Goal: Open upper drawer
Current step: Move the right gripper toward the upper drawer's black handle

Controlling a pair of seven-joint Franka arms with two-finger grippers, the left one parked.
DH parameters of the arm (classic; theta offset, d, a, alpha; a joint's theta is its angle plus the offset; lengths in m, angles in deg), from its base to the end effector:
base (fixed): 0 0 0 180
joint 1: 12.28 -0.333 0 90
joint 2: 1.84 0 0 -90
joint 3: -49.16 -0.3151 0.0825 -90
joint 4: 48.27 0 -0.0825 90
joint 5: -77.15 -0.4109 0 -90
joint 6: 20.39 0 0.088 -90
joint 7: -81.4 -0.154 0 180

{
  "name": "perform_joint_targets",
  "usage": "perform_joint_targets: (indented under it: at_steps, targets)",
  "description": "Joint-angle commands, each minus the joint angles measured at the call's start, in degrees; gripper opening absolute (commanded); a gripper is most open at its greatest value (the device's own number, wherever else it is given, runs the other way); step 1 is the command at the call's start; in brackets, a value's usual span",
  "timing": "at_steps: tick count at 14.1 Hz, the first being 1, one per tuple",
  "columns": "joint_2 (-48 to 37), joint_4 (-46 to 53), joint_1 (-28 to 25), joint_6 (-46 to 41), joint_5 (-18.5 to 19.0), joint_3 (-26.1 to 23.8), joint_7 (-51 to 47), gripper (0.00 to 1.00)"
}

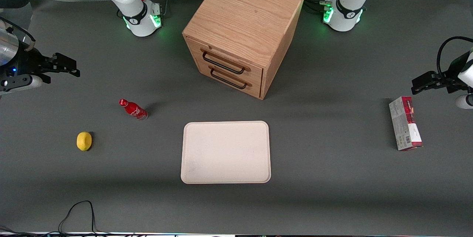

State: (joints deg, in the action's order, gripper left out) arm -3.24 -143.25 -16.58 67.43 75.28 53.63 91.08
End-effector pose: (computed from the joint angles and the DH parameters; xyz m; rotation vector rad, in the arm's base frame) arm 0.5622 0.0031 0.5447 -3.0843 -0.2561 0.1506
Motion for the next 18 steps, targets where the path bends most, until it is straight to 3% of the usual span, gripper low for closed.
perform_joint_targets:
  at_steps: [1,10,12,14,18]
  targets:
    - [0.44,1.55,-0.36,-2.64,1.08,-0.16,0.43,1.0]
    - [2.28,3.58,-0.36,-3.1,0.64,0.01,0.43,1.0]
    - [2.46,3.57,-0.19,-3.01,-2.17,0.27,1.39,1.0]
    - [3.77,4.19,-0.45,-2.57,-2.26,-0.16,1.31,1.0]
    - [8.6,7.95,-7.37,-1.52,-2.09,-0.16,1.05,1.0]
